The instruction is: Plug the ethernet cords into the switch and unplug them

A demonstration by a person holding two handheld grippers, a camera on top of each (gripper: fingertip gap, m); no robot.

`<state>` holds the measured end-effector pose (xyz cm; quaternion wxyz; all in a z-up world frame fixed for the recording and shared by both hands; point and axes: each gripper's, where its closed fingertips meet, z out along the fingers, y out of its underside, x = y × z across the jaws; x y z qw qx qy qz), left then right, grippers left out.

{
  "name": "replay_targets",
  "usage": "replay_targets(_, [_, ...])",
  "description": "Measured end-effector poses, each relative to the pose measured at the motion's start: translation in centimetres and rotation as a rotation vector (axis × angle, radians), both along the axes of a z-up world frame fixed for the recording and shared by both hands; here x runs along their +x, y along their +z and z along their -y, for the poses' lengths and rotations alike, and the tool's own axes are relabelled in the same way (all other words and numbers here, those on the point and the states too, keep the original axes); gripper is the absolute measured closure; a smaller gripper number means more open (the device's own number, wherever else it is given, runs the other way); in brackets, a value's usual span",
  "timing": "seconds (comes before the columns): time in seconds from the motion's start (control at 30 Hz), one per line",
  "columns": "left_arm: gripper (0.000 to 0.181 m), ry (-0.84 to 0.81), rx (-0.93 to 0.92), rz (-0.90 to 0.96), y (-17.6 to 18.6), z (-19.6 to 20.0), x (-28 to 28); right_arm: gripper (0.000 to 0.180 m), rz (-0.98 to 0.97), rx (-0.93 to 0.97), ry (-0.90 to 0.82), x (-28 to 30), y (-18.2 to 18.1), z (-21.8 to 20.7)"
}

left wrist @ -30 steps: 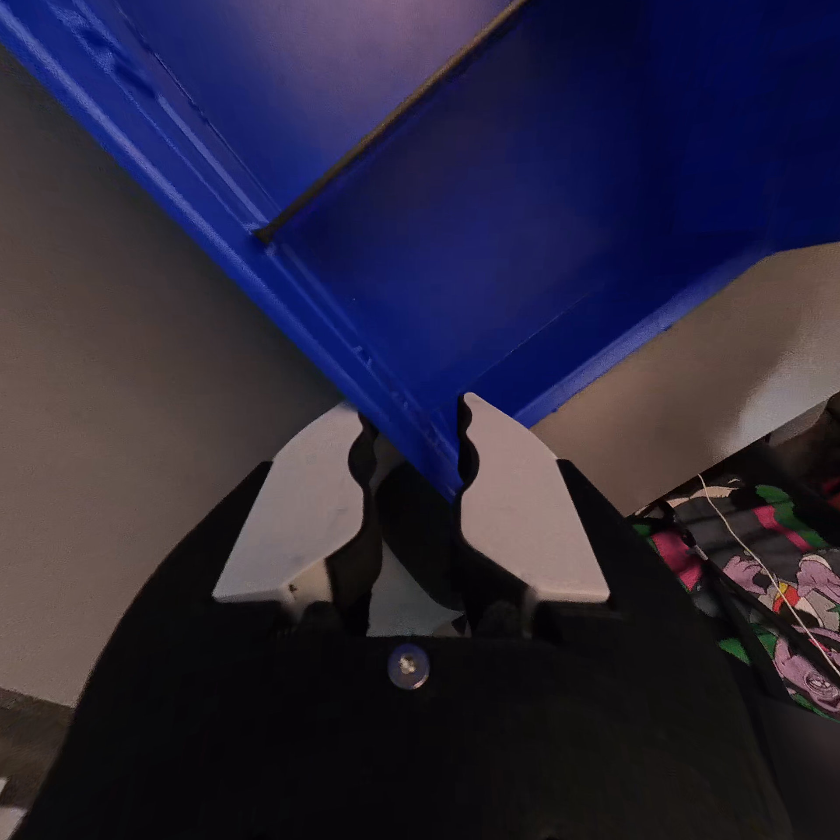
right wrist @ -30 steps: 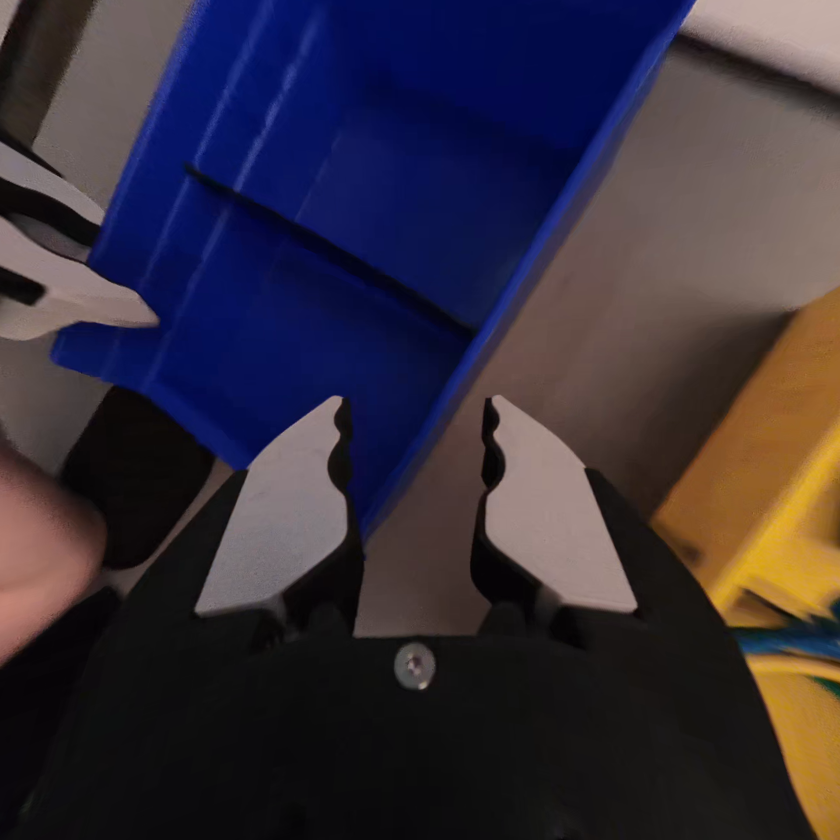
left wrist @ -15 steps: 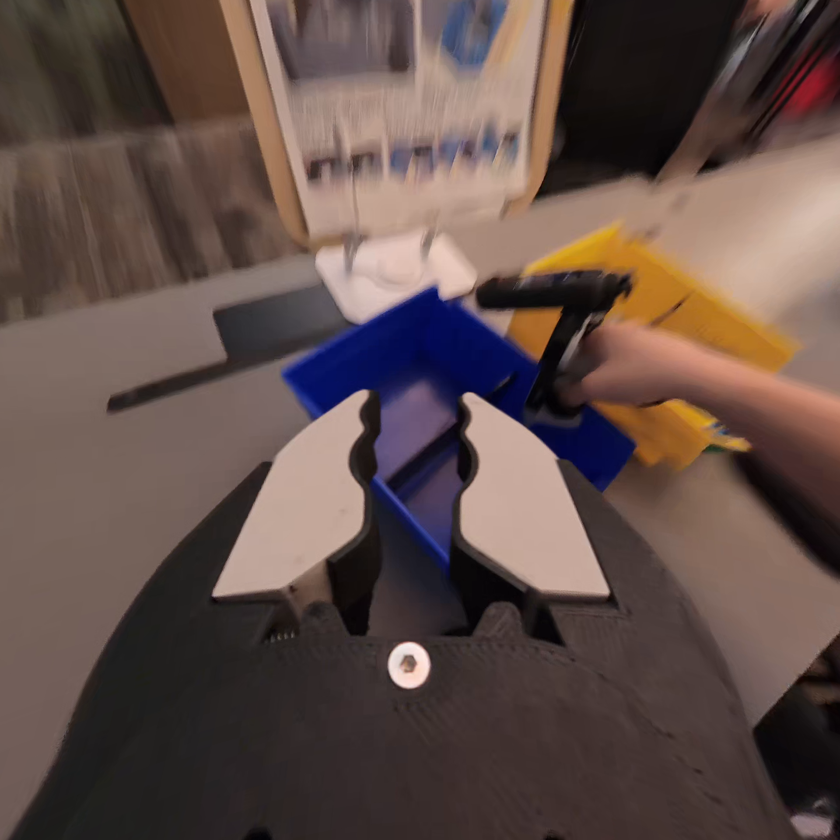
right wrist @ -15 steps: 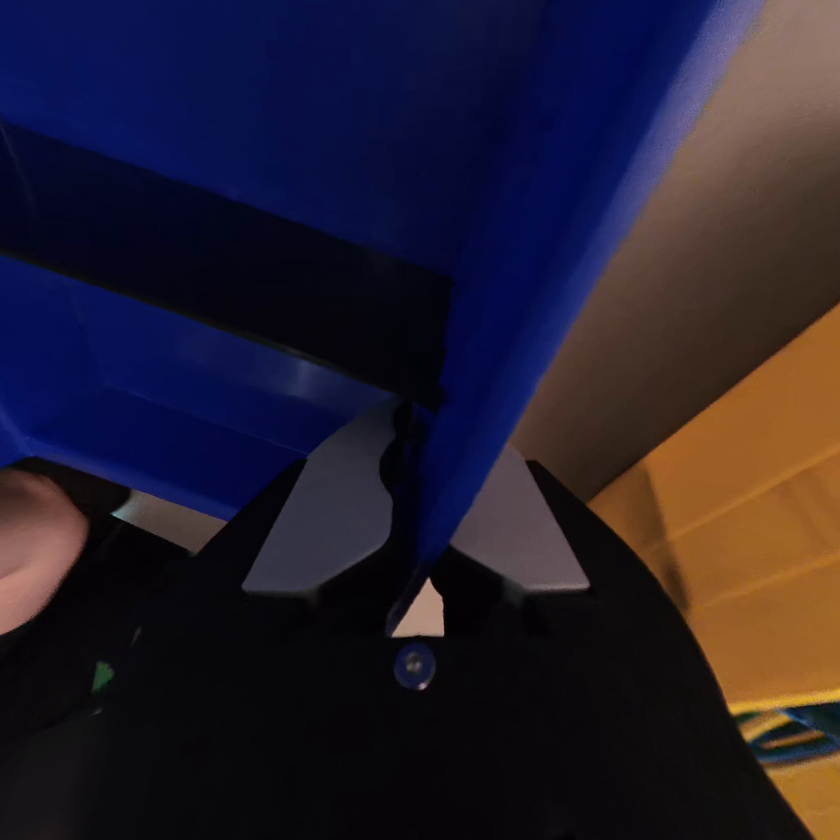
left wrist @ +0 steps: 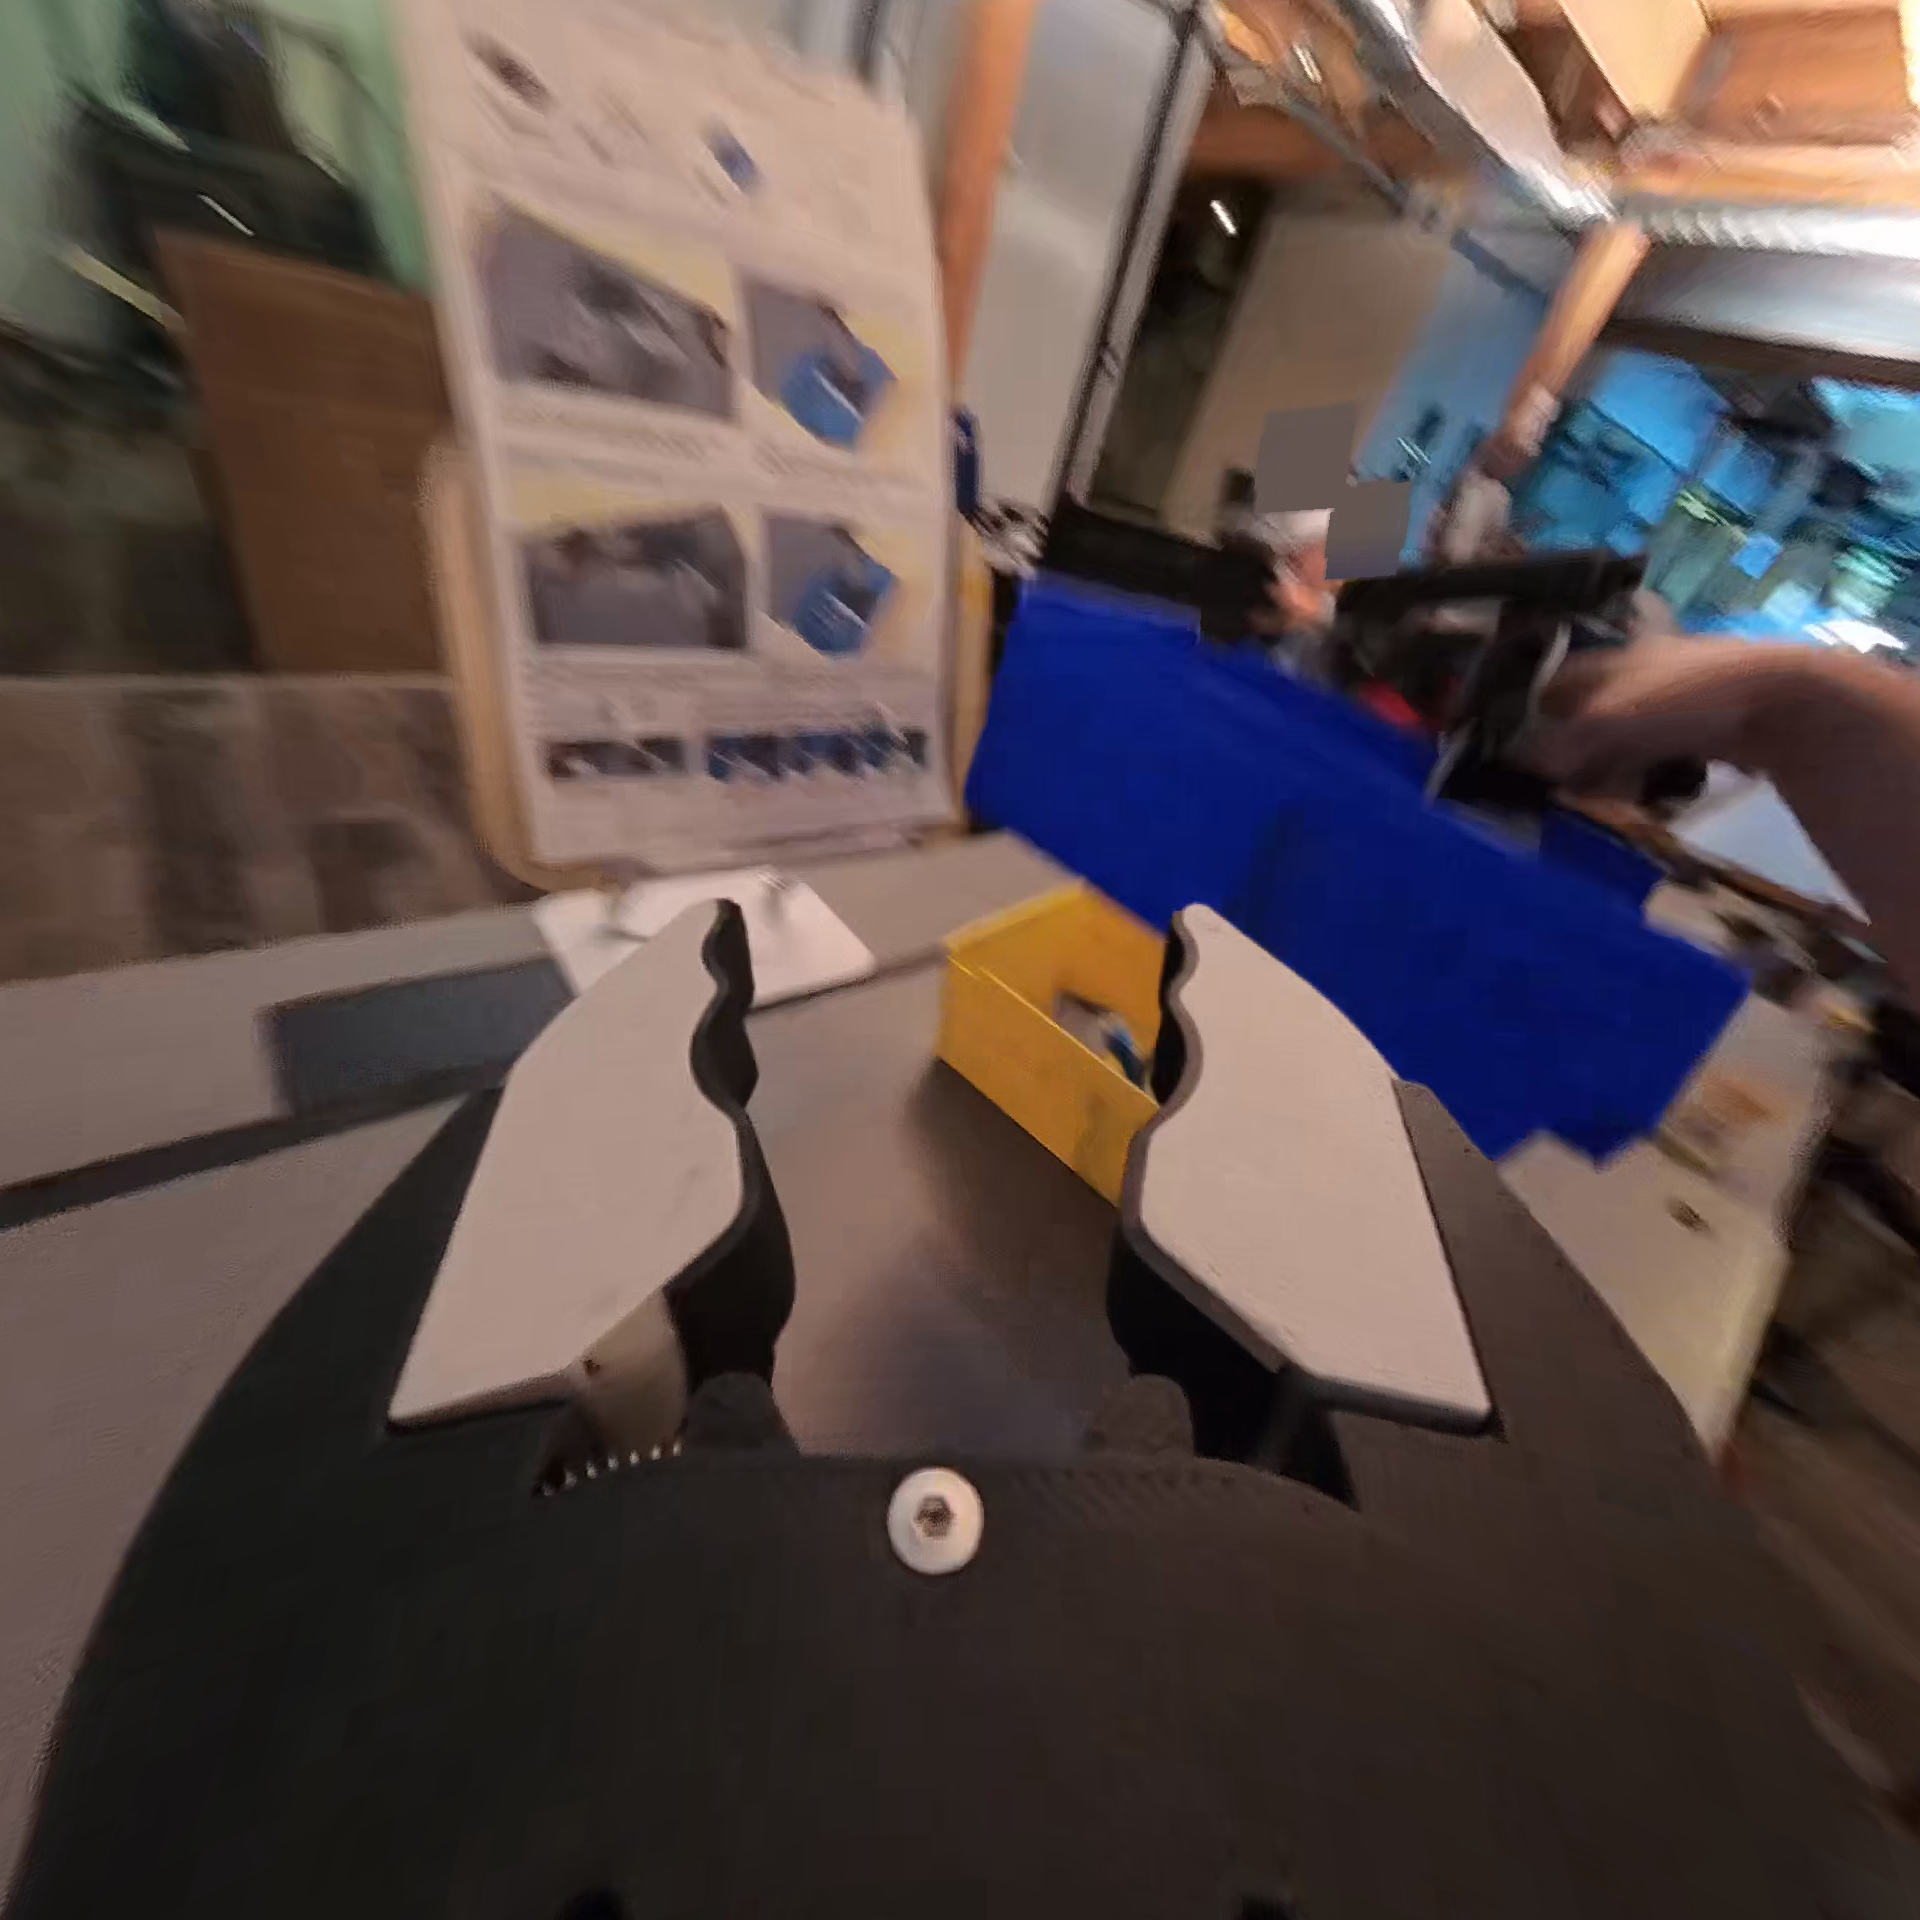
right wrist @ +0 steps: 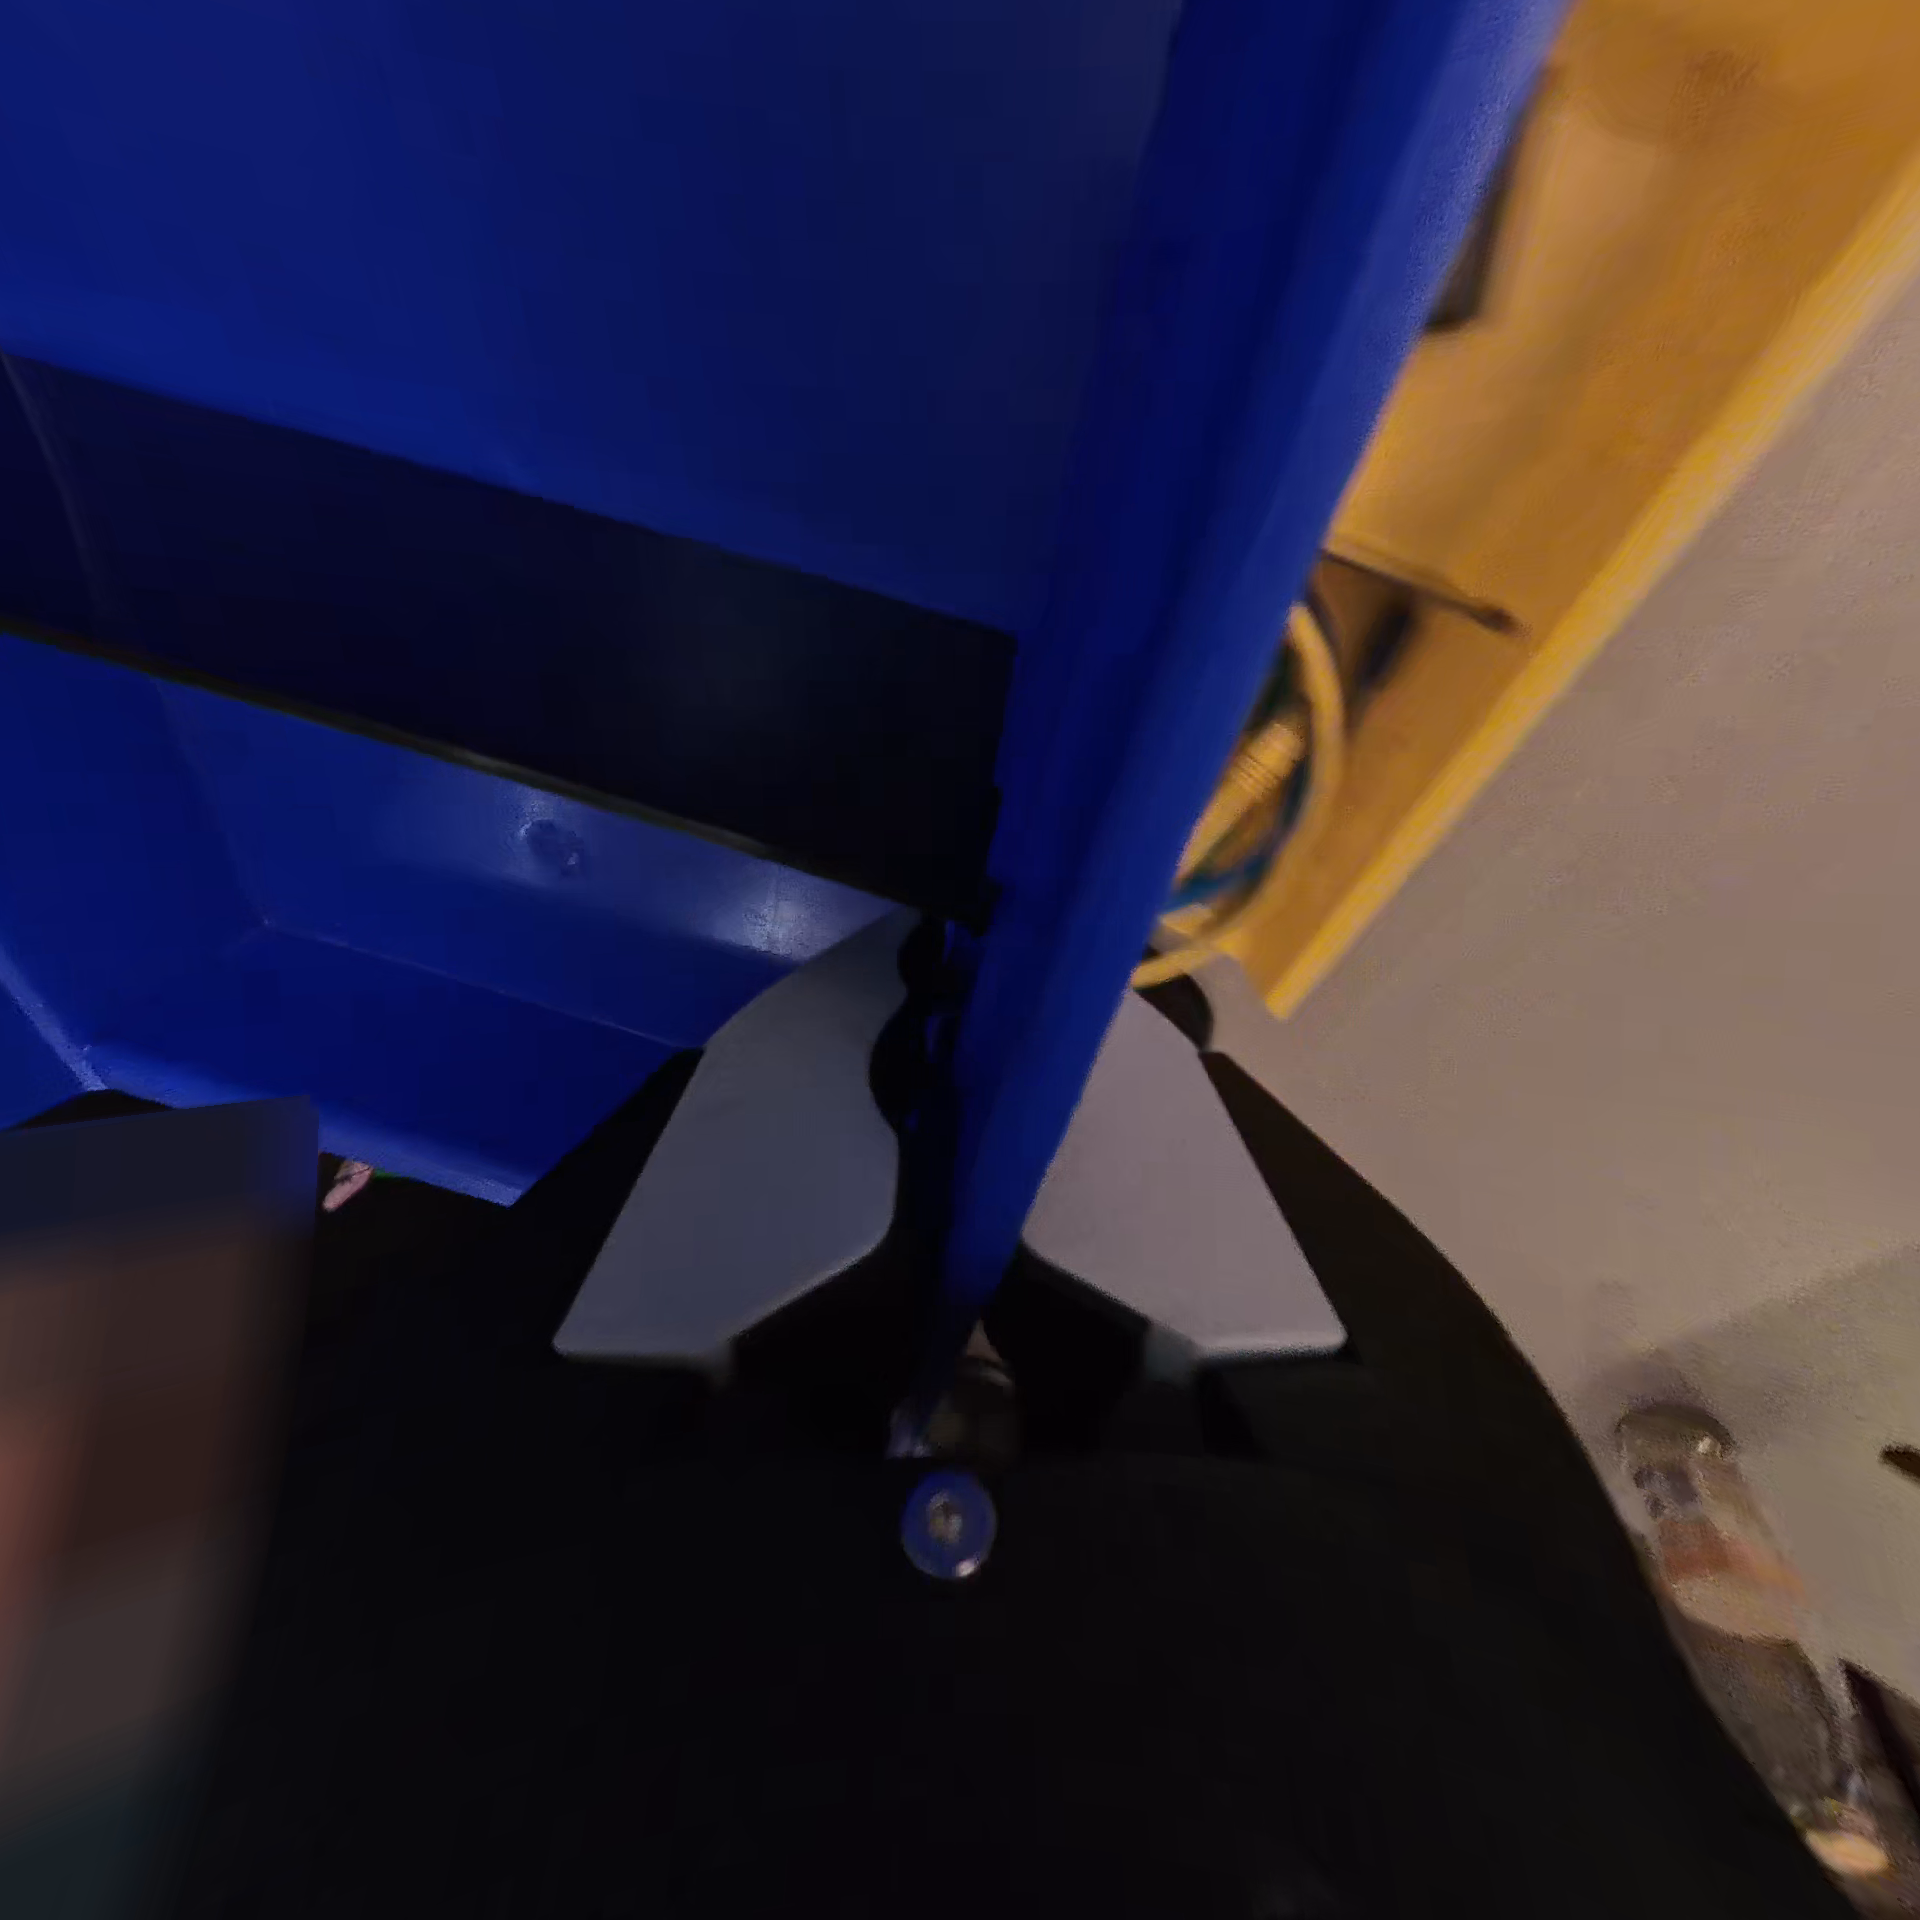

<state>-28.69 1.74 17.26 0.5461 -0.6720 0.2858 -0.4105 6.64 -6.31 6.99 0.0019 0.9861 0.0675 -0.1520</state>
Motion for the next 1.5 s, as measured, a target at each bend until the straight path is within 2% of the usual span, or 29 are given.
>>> replay_targets(0.1, [0.103,-0.272,-0.115,-0.105,-4.1,1.3,7.9,0.175,0.066,0.102,-0.207,9.7,1.9,4.0])
replay_targets(0.2, [0.103,-0.465,-0.199,-0.14,-9.0,2.1,16.5,0.176,0.2,0.158,-0.403,18.9,1.2,9.1])
replay_targets(0.33, [0.105,-0.504,-0.392,-0.261,-18.7,2.0,24.3,0.174,0.366,0.103,-0.599,27.3,-1.9,16.0])
replay_targets(0.4, [0.092,-0.506,-0.452,-0.342,-22.3,1.9,26.2,0.173,0.394,0.054,-0.657,29.5,-4.2,18.2])
replay_targets(0.43, [0.077,-0.516,-0.484,-0.357,-23.3,2.0,27.1,0.173,0.405,0.031,-0.685,30.5,-5.4,19.0])
replay_targets(0.47, [0.076,-0.533,-0.52,-0.373,-24.2,2.4,27.7,0.173,0.419,0.005,-0.705,31.4,-6.6,19.7])
replay_targets(0.5, [0.083,-0.547,-0.545,-0.411,-25.1,2.8,28.0,0.173,0.434,-0.02,-0.706,32.1,-7.9,20.2])
replay_targets(0.57, [0.082,-0.519,-0.512,-0.576,-27.4,2.8,28.0,0.173,0.44,-0.077,-0.689,32.6,-10.5,20.6])
replay_targets(0.6, [0.063,-0.5,-0.486,-0.631,-28.0,2.4,27.9,0.173,0.423,-0.104,-0.669,32.4,-11.7,20.5])
replay_targets(0.63, [0.059,-0.499,-0.491,-0.645,-28.1,2.4,27.7,0.173,0.399,-0.126,-0.644,32.0,-12.8,20.2])
replay_targets(0.73, [0.094,-0.549,-0.526,-0.656,-27.4,3.2,26.9,0.174,0.346,-0.141,-0.587,30.8,-14.8,18.6])
replay_targets(0.8, [0.123,-0.602,-0.525,-0.675,-26.9,3.7,26.1,0.174,0.318,-0.141,-0.561,29.8,-15.5,17.4])
replay_targets(0.9, [0.138,-0.606,-0.571,-0.762,-26.7,2.6,23.3,0.174,0.289,-0.154,-0.515,28.0,-16.4,16.0])
replay_targets(1.0, [0.153,-0.533,-0.584,-0.82,-26.2,-0.6,19.1,0.175,0.287,-0.168,-0.458,26.1,-17.4,14.6])
replay_targets(1.1, [0.163,-0.353,-0.579,-0.825,-25.8,-5.7,13.8,0.175,0.255,-0.121,-0.461,24.1,-18.2,12.4])
replay_targets(1.23, [0.165,-0.1,-0.621,-0.803,-25.7,-11.6,5.1,0.174,0.234,-0.075,-0.468,21.5,-19.3,10.0])
replay_targets(1.37, [0.163,-0.003,-0.753,-0.662,-25.5,-13.4,-2.8,0.173,0.13,-0.088,-0.466,18.1,-20.6,8.4])
replay_targets(1.5, [0.163,0.108,-0.847,-0.525,-25.3,-14.1,-9.1,0.174,0.112,-0.089,-0.456,17.0,-21.2,7.2])
